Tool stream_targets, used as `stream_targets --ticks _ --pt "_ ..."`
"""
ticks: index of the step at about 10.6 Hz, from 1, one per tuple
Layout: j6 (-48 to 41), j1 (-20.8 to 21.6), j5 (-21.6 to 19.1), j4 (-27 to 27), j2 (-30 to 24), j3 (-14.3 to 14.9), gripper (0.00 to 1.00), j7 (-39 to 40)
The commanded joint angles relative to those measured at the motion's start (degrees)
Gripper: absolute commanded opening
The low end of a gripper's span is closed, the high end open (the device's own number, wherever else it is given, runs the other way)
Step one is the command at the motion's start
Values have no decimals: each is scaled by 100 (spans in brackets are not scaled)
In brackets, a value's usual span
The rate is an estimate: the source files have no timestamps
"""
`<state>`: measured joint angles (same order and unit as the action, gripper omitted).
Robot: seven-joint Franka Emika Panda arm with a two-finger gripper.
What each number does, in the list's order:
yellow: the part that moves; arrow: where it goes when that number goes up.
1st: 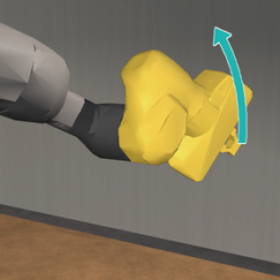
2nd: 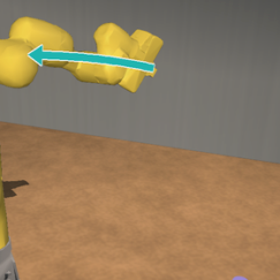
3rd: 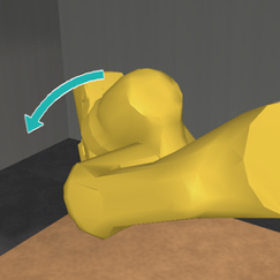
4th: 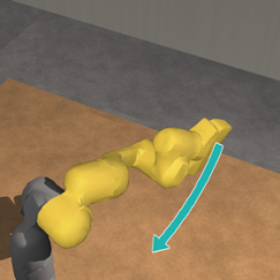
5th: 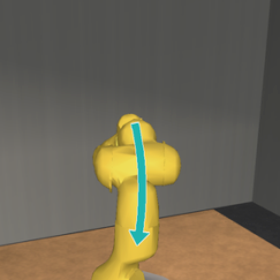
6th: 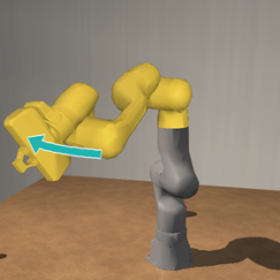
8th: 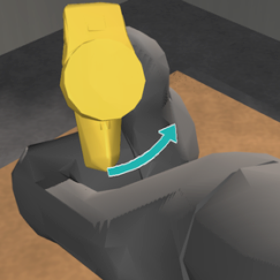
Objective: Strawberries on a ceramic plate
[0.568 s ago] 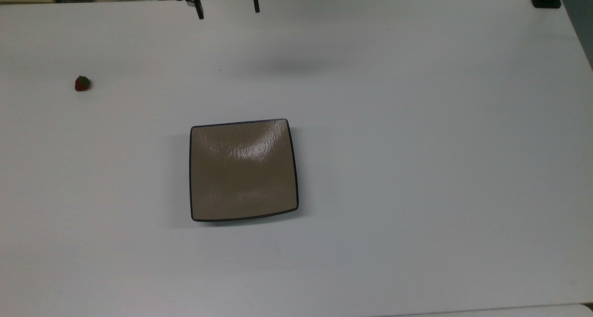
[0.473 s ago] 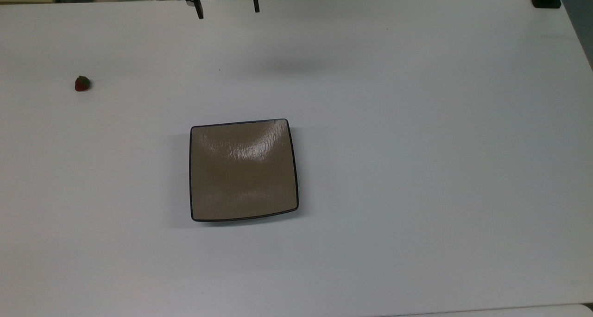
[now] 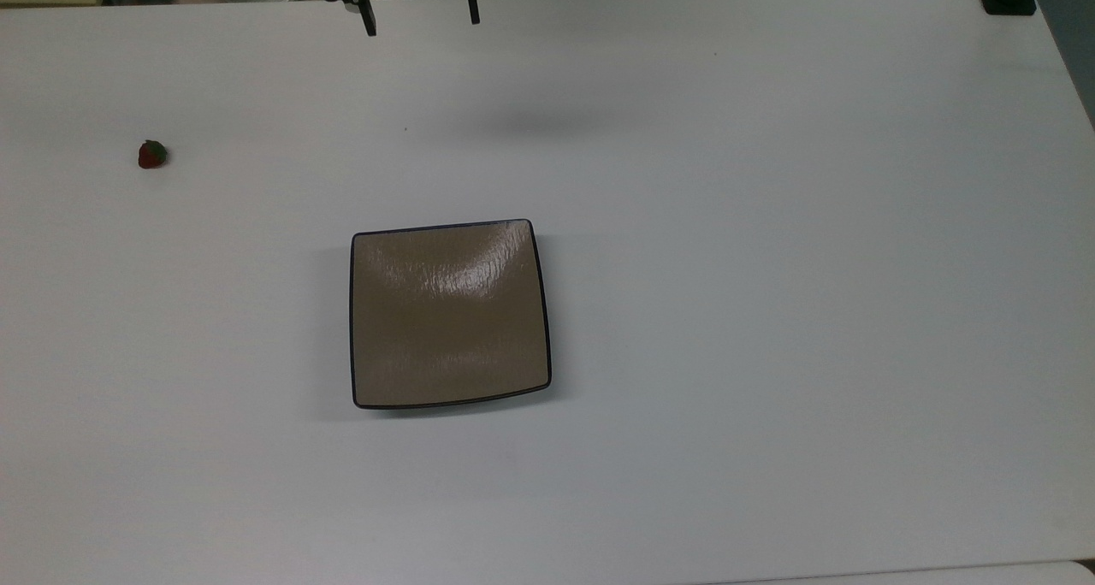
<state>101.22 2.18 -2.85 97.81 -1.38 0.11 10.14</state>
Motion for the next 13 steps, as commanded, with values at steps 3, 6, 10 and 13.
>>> stream_targets --ticks 3,6,10,13 --pt "11 -112 -14 37 15 94 100 1344" --pt "-155 -462 4 89 6 103 100 2848" --pt "-191 -1069 187 159 59 112 100 4082" --pt "-60 -1167 268 212 304 698 100 4417"
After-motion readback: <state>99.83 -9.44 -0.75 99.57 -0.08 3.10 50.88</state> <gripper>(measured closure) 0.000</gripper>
